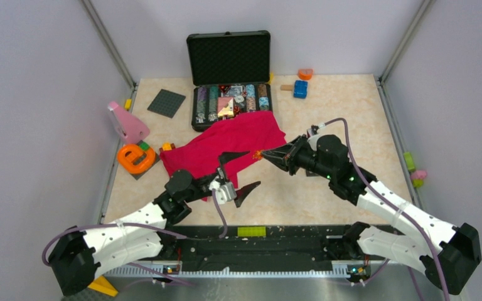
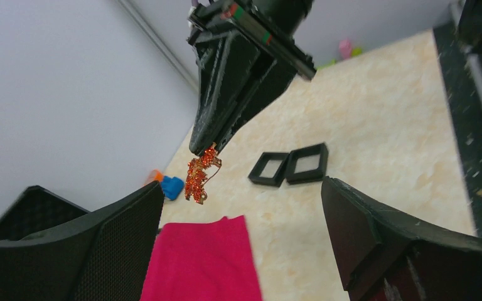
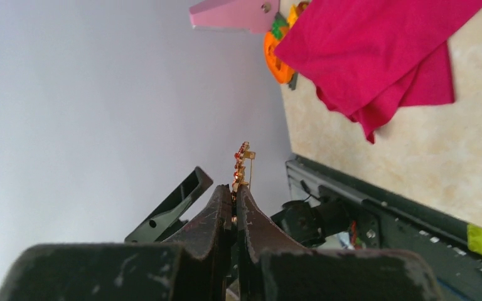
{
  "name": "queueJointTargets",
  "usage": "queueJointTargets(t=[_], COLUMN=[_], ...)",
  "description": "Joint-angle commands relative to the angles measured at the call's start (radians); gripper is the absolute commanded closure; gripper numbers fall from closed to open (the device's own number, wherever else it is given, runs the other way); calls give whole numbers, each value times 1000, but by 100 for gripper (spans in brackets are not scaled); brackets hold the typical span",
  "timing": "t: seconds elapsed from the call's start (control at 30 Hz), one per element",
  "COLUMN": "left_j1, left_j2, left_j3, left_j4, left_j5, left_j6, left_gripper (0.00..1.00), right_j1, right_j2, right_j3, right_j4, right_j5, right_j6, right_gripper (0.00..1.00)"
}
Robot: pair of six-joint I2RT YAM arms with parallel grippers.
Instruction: Remove the brooch from the garment
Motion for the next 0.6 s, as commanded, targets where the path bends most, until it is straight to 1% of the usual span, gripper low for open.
queueJointTargets(t=[0.0,0.03,0.07,0.1,0.13,0.2,0.23,0.3,0.37,0.4,0.43,0.5,0.53,0.57], left_j1=[-3,-3,-2,1,5,10,12,22,63,82,102,134,143,148], left_j2=[-149,-187,-224,-250,-261,-247,-229,-190,-157,-144,-133,-96,-73,-49], left_j3=[-87,-91,-76,-44,-7,70,112,183,211,205,191,174,181,193], left_j4=[132,113,21,-93,-184,-302,-359,-439,-423,-358,-278,-118,-79,-60], left_j5=[-148,-281,-401,-498,-508,-408,-369,-333,-239,-179,-104,-23,9,30], left_j6=[-508,-665,-809,-931,-998,-1081,-1123,-1238,-1362,-1428,-1526,-1642,-1670,-1680], left_gripper=[1,1,2,4,5,2,1,1,1,2,4,9,13,21], right_j1=[-4,-6,-9,-10,-11,-13,-13,-13,-13,-13,-13,-13,-13,-13], right_j2=[-44,-59,-77,-95,-113,-144,-155,-173,-179,-179,-177,-170,-163,-158], right_j3=[35,23,3,-18,-40,-67,-74,-74,-76,-79,-84,-98,-106,-109], right_j4=[-11,22,70,156,219,308,337,353,376,400,427,487,513,537], right_j5=[100,96,76,48,6,-66,-101,-151,-201,-226,-256,-280,-286,-296], right_j6=[-197,-268,-343,-411,-484,-593,-647,-729,-780,-790,-788,-757,-739,-723], right_gripper=[100,100,100,100,100,100,100,100,100,100,100,100,100,100])
